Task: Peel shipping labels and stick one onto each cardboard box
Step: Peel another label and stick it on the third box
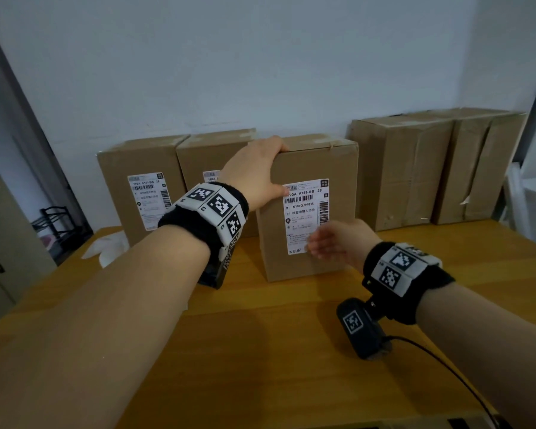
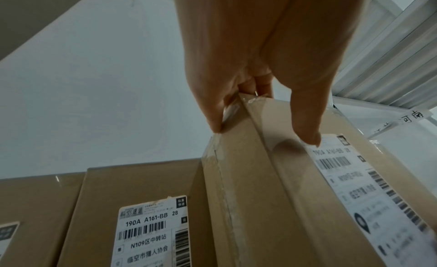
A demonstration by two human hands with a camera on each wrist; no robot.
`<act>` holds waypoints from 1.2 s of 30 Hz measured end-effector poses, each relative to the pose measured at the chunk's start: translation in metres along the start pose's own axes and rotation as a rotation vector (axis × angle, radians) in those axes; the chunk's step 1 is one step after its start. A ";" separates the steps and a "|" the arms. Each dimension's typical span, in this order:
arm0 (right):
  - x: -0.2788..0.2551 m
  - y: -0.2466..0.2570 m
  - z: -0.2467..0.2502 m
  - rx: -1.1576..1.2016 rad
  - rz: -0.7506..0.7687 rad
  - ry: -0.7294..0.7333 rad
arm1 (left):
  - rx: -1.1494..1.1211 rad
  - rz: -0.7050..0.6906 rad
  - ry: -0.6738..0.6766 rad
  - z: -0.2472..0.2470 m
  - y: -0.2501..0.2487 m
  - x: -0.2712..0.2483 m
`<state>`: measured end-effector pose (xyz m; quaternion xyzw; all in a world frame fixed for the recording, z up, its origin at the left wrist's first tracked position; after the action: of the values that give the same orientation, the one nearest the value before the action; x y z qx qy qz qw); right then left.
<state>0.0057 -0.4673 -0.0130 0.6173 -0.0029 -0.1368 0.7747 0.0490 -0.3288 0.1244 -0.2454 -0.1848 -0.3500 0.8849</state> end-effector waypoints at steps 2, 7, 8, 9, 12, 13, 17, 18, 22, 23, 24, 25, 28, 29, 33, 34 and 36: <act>0.001 -0.009 -0.007 -0.034 -0.060 0.028 | 0.000 0.001 0.001 0.000 0.000 0.000; 0.000 -0.006 -0.040 -0.057 -0.104 0.154 | -0.001 0.002 -0.010 0.001 0.001 0.000; -0.001 -0.005 -0.046 -0.059 -0.106 0.175 | -0.003 0.006 -0.011 0.001 0.001 -0.001; -0.001 -0.003 -0.050 -0.058 -0.107 0.189 | -0.009 0.009 -0.012 0.001 0.001 -0.001; -0.002 -0.001 -0.054 -0.044 -0.096 0.180 | -0.050 0.025 -0.007 0.002 0.001 0.000; -0.002 0.000 -0.050 -0.036 -0.084 0.148 | -0.053 0.027 0.001 0.003 0.001 0.000; -0.003 0.008 -0.008 -0.080 0.098 -0.125 | -0.010 0.106 -0.002 0.003 0.001 -0.007; -0.004 0.010 0.004 -0.127 0.134 -0.199 | -0.011 0.146 -0.038 0.003 0.002 -0.012; -0.010 0.012 0.043 -0.214 0.114 -0.533 | -0.235 0.402 -0.102 -0.016 0.030 -0.030; -0.011 0.012 0.048 -0.210 0.099 -0.575 | -0.310 0.462 -0.054 -0.028 0.040 -0.032; -0.010 0.013 0.050 -0.209 0.086 -0.588 | -0.367 0.507 0.017 -0.040 0.047 -0.034; -0.008 0.014 0.050 -0.207 0.077 -0.578 | -0.408 0.539 0.077 -0.051 0.051 -0.037; 0.001 0.016 0.044 -0.208 0.079 -0.487 | -0.465 0.557 0.104 -0.065 0.052 -0.040; 0.003 0.016 0.042 -0.220 0.092 -0.464 | -0.465 0.541 0.093 -0.066 0.051 -0.038; 0.003 0.014 0.051 -0.204 0.124 -0.544 | -0.478 0.506 0.140 -0.075 0.039 -0.031; 0.002 0.013 0.055 -0.197 0.123 -0.566 | -0.496 0.488 0.149 -0.077 0.035 -0.029; 0.002 0.012 0.061 -0.199 0.122 -0.585 | -0.513 0.442 0.147 -0.080 0.028 -0.025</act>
<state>0.0000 -0.5242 0.0127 0.4714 -0.2494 -0.2616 0.8045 0.0636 -0.3430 0.0385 -0.4679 0.0311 -0.2019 0.8598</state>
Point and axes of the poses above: each hand's wrist, its own x-axis towards the middle knuckle, its own z-axis out of the back of the hand, y = z × x, the point moved 7 cm from there along x, towards the middle knuckle, and after that the axes turned 12 degrees about -x, right-handed, at the moved point
